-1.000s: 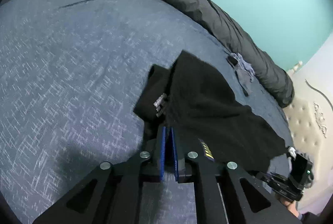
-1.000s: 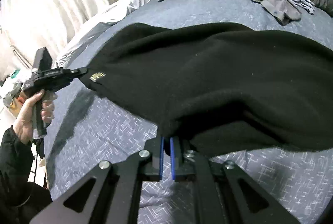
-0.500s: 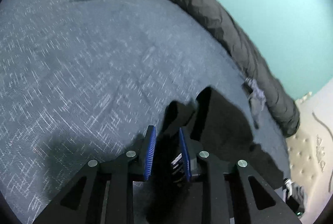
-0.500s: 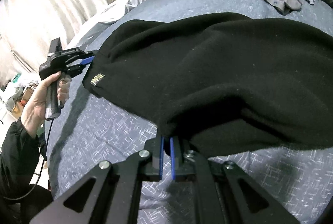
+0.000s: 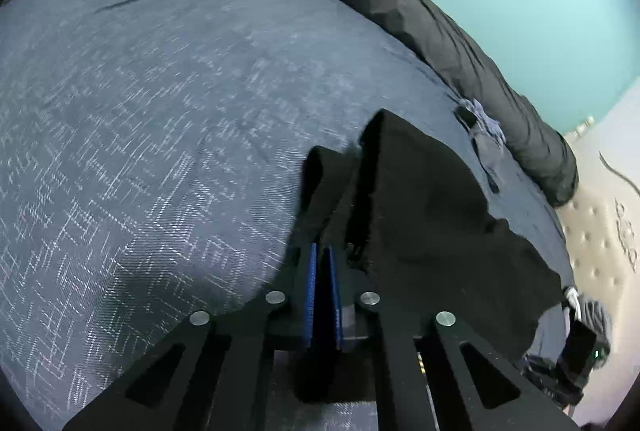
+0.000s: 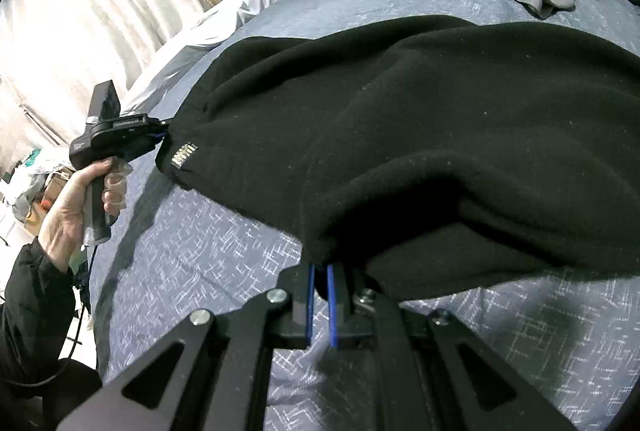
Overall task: Fold clothes
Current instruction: 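Lift the black sweatshirt off the bed with both tools, then hold the sweatshirt raised and stretched between both tools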
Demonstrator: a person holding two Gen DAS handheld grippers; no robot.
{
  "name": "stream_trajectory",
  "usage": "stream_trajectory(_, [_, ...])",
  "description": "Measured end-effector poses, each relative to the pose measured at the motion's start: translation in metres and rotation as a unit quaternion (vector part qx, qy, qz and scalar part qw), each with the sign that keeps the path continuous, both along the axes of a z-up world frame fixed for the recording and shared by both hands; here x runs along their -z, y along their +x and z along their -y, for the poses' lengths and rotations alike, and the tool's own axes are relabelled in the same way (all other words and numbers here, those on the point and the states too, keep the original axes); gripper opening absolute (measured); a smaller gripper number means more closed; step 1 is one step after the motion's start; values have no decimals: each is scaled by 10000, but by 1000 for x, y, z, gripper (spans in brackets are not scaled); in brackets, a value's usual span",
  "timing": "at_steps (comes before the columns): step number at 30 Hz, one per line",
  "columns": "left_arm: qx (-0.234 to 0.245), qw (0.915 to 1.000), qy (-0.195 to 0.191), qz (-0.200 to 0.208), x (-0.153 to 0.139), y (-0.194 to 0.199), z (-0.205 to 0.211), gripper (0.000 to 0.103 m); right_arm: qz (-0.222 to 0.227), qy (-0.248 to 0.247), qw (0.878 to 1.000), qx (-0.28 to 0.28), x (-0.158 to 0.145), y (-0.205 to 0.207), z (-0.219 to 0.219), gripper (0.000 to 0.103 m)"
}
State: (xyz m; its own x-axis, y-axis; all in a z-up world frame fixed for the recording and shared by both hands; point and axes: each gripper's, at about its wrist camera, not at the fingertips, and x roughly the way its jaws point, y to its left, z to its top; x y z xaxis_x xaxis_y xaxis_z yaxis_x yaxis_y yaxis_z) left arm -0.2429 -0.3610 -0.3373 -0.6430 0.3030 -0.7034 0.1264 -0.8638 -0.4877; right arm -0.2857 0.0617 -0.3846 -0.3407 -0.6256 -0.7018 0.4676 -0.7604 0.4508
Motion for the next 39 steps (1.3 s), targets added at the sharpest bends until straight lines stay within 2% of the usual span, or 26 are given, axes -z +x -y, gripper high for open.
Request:
stream_trajectory(4, [498, 9987, -29, -109, -9, -4, -16, 3, 19, 17, 10000, 5, 0, -1, 0, 5])
stream_trajectory(7, [578, 9981, -190, -122, -11, -6, -22, 3, 21, 39, 10000, 4, 0, -1, 0, 5])
stream_trajectory(8, [584, 9980, -224, -134, -11, -7, -23, 5, 19, 47, 10000, 2, 0, -1, 0, 5])
stream_trajectory(9, [521, 9983, -226, -151, -11, -8, -21, 11, 17, 55, 10000, 0, -1, -1, 0, 5])
stream_trajectory(10, [461, 9986, -219, -163, -11, -9, -20, 22, 15, 53, 10000, 2, -1, -1, 0, 5])
stream_trajectory(12, [364, 9992, -123, -146, -7, -13, -15, 31, 20, 38, 10000, 12, -1, -1, -1, 5])
stream_trajectory(15, [367, 9992, 9, -181, -2, -18, -13, 31, 34, 36, 10000, 17, 0, -1, -1, 5])
stream_trajectory(19, [335, 9994, -78, -99, 10, -28, -17, 32, 52, 25, 10000, 23, 0, -3, -2, 5])
stream_trajectory(21, [371, 9991, 148, -155, 12, -29, -15, 30, 52, 24, 10000, 26, 0, -3, -3, 5])
stream_trajectory(22, [391, 9989, 177, -167, 12, -28, -15, 25, 59, 20, 10000, 31, 0, -3, -3, 5])
stream_trajectory(24, [414, 9989, 134, -152, 11, -25, -15, 4, 68, 12, 10000, 37, 0, -3, -3, 5])
stream_trajectory(27, [438, 9981, 397, -166, 8, -17, -8, 3, 77, 3, 10000, 56, 0, -3, -5, 5])
stream_trajectory(30, [397, 9985, 380, -65, 5, -4, 0, 3, 84, 12, 9999, 70, -1, -3, -6, 5])
stream_trajectory(34, [338, 9979, 557, 47, 6, 21, 15, 3, 71, 74, 9999, 54, -4, -4, -7, 5])
stream_trajectory(39, [396, 9981, 455, 157, 9, 33, 12, 3, 70, 246, 9997, -24, -9, -3, -6, 5])
